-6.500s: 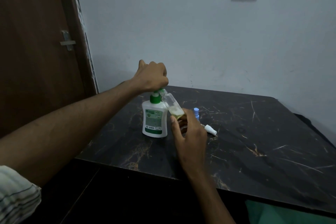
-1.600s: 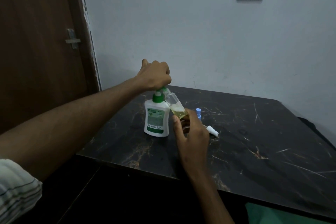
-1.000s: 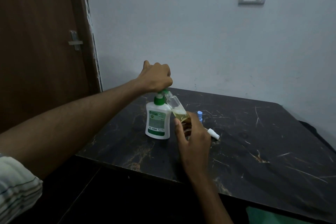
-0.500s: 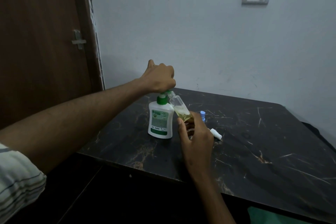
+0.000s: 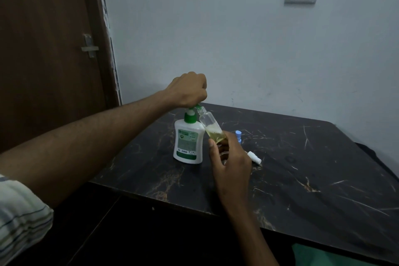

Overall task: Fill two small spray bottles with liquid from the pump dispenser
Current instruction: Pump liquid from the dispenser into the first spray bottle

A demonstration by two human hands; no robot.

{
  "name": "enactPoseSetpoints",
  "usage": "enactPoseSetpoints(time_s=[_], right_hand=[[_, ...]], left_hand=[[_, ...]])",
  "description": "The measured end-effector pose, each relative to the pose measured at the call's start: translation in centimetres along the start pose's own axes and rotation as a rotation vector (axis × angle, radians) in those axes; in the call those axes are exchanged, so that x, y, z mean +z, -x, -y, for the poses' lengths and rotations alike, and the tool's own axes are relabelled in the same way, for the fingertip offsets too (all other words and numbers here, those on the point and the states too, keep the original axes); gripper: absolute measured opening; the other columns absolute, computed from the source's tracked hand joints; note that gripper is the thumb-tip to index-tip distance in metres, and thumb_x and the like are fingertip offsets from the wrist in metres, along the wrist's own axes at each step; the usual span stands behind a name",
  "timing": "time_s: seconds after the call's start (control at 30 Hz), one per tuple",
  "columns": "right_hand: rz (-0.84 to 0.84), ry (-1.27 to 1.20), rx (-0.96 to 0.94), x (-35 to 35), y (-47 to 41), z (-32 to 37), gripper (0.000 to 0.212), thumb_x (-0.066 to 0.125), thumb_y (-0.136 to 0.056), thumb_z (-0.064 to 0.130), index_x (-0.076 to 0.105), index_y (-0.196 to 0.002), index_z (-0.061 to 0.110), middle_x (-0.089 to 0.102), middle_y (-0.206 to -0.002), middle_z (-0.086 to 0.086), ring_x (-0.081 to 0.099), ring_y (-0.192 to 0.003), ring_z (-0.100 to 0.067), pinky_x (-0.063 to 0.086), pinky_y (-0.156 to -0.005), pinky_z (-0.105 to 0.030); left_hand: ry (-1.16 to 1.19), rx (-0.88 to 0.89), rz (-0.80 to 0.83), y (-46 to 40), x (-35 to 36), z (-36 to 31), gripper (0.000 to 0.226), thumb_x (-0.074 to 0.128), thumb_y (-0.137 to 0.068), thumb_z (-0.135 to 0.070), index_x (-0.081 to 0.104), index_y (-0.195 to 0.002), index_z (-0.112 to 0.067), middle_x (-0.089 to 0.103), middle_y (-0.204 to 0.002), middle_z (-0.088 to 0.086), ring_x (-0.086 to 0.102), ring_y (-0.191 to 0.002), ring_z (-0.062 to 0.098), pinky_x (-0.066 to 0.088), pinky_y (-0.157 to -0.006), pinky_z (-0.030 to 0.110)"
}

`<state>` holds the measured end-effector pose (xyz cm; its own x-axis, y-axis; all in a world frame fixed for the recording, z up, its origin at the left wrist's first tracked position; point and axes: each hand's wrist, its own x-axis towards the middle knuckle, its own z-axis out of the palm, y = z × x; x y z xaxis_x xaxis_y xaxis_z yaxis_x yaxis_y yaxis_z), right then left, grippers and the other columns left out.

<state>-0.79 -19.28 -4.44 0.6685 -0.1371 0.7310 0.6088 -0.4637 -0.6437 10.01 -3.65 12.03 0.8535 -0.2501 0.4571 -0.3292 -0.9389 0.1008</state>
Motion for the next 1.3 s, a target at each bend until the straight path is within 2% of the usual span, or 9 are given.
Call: enactPoseSetpoints(time_s=[0.1, 0.17, 0.27, 0.37, 0.5, 0.73, 0.97, 1.2, 1.3], right_hand=[[0.007, 0.014, 0.005, 0.12, 0.06, 0.0, 0.019, 0.059, -0.103, 0.04, 0.062, -0.117, 0.028, 0.066, -0.095, 0.013, 0.063, -0.084, -0.004, 0.052, -0.071, -0.021], [0.005, 0.02, 0.002, 0.07, 0.13, 0.13, 0.021, 0.059, -0.103, 0.041, 0.062, -0.118, 0.026, 0.066, -0.096, 0.012, 0.063, -0.083, -0.003, 0.049, -0.071, -0.017], [0.006, 0.01, 0.006, 0.0, 0.13, 0.2, 0.02, 0.06, -0.102, 0.039, 0.063, -0.117, 0.025, 0.067, -0.096, 0.012, 0.062, -0.084, -0.001, 0.048, -0.07, -0.013], [0.013, -0.001, 0.008, 0.08, -0.01, 0.11, 0.017, 0.061, -0.103, 0.038, 0.062, -0.116, 0.027, 0.066, -0.093, 0.012, 0.063, -0.083, -0.003, 0.049, -0.069, -0.016], [0.011, 0.011, 0.003, 0.1, 0.01, 0.08, 0.02, 0.061, -0.103, 0.037, 0.063, -0.118, 0.024, 0.067, -0.094, 0.011, 0.063, -0.083, -0.003, 0.049, -0.07, -0.017], [0.01, 0.008, 0.008, 0.1, 0.03, 0.08, 0.018, 0.06, -0.104, 0.039, 0.062, -0.116, 0.026, 0.066, -0.093, 0.012, 0.062, -0.082, -0.003, 0.047, -0.069, -0.014], [0.0, -0.003, -0.001, 0.0, 0.07, 0.16, 0.016, 0.06, -0.104, 0.039, 0.062, -0.115, 0.028, 0.065, -0.092, 0.013, 0.063, -0.082, -0.004, 0.051, -0.069, -0.021], [-0.004, -0.001, -0.011, -0.1, 0.1, 0.21, 0.017, 0.061, -0.103, 0.038, 0.062, -0.114, 0.026, 0.066, -0.092, 0.011, 0.063, -0.081, -0.003, 0.045, -0.069, -0.012], [0.003, -0.01, -0.005, -0.07, 0.1, 0.15, 0.015, 0.061, -0.103, 0.038, 0.062, -0.114, 0.028, 0.066, -0.092, 0.012, 0.063, -0.082, -0.004, 0.048, -0.069, -0.017]], left_hand=[[-0.005, -0.028, 0.025, 0.5, 0.12, -0.21, 0.009, 0.051, -0.081, -0.013, 0.058, -0.085, -0.017, 0.064, -0.089, 0.002, 0.06, -0.078, 0.023, 0.052, -0.072, 0.042], [-0.035, -0.022, 0.026, 0.68, -0.16, -0.37, 0.015, 0.051, -0.078, -0.016, 0.059, -0.091, -0.015, 0.066, -0.093, 0.004, 0.062, -0.081, 0.025, 0.052, -0.074, 0.042], [-0.051, -0.029, 0.006, 0.59, -0.51, -0.5, 0.018, 0.051, -0.073, -0.017, 0.06, -0.089, -0.015, 0.066, -0.091, 0.005, 0.061, -0.079, 0.026, 0.052, -0.073, 0.042], [-0.03, -0.045, 0.003, 0.49, -0.15, -0.49, 0.015, 0.05, -0.073, -0.017, 0.059, -0.085, -0.016, 0.068, -0.091, 0.006, 0.063, -0.078, 0.028, 0.056, -0.075, 0.045], [-0.025, -0.05, 0.045, 0.57, -0.19, -0.43, 0.004, 0.052, -0.078, -0.016, 0.053, -0.081, -0.019, 0.065, -0.089, 0.006, 0.063, -0.079, 0.028, 0.058, -0.077, 0.047], [0.0, -0.063, 0.095, 0.34, -0.05, -0.57, 0.006, 0.05, -0.078, -0.017, 0.049, -0.078, -0.022, 0.065, -0.092, 0.006, 0.064, -0.081, 0.028, 0.058, -0.077, 0.048], [0.003, -0.083, 0.093, 0.35, -0.37, -0.71, 0.004, 0.052, -0.081, -0.012, 0.052, -0.082, -0.016, 0.066, -0.093, 0.01, 0.065, -0.084, 0.032, 0.054, -0.075, 0.047], [-0.005, -0.097, 0.125, 0.51, -0.54, -0.77, 0.007, 0.052, -0.085, -0.011, 0.051, -0.085, -0.018, 0.063, -0.092, 0.007, 0.06, -0.081, 0.027, 0.049, -0.072, 0.041], [0.001, -0.094, 0.114, 0.39, -0.41, -0.79, 0.007, 0.052, -0.086, -0.01, 0.051, -0.082, -0.016, 0.065, -0.093, 0.01, 0.058, -0.077, 0.026, 0.048, -0.069, 0.041]])
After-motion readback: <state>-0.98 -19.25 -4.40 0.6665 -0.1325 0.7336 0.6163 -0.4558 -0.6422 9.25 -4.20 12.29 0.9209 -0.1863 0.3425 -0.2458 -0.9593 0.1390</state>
